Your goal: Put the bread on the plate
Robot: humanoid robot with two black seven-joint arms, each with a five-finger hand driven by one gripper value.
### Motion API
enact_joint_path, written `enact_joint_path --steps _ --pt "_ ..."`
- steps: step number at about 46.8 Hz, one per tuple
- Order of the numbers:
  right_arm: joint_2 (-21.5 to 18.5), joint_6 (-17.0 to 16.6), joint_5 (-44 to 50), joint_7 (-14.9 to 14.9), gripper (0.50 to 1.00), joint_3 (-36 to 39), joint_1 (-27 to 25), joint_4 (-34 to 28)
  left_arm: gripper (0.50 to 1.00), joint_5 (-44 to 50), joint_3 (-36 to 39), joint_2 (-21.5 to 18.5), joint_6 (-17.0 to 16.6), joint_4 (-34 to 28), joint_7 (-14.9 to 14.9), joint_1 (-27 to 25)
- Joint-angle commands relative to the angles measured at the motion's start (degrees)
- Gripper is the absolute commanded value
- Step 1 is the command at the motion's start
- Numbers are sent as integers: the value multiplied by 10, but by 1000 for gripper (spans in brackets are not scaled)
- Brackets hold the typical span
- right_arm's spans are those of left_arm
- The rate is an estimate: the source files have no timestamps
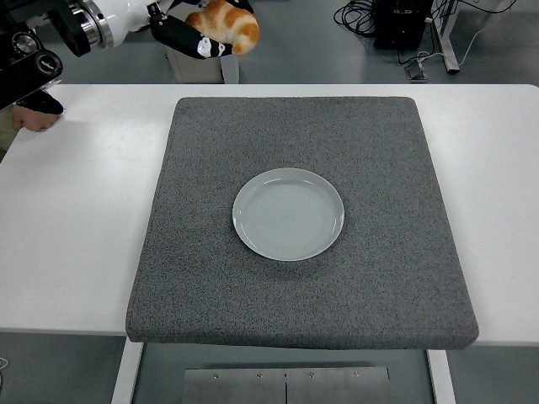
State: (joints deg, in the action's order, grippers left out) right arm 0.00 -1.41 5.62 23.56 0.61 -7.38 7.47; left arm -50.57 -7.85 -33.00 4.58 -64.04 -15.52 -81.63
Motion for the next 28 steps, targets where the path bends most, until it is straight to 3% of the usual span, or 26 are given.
enact_joint_path --steps 1,19,28 --pt "0 0 0 0 1000 0 0 0 500 -3 2 4 0 -18 0 1" --pt "0 0 0 0 1000 0 0 0 500 -89 8 43 -1 -60 5 2" --pt "0 0 0 0 1000 0 0 0 500 -112 9 87 -4 -61 11 6"
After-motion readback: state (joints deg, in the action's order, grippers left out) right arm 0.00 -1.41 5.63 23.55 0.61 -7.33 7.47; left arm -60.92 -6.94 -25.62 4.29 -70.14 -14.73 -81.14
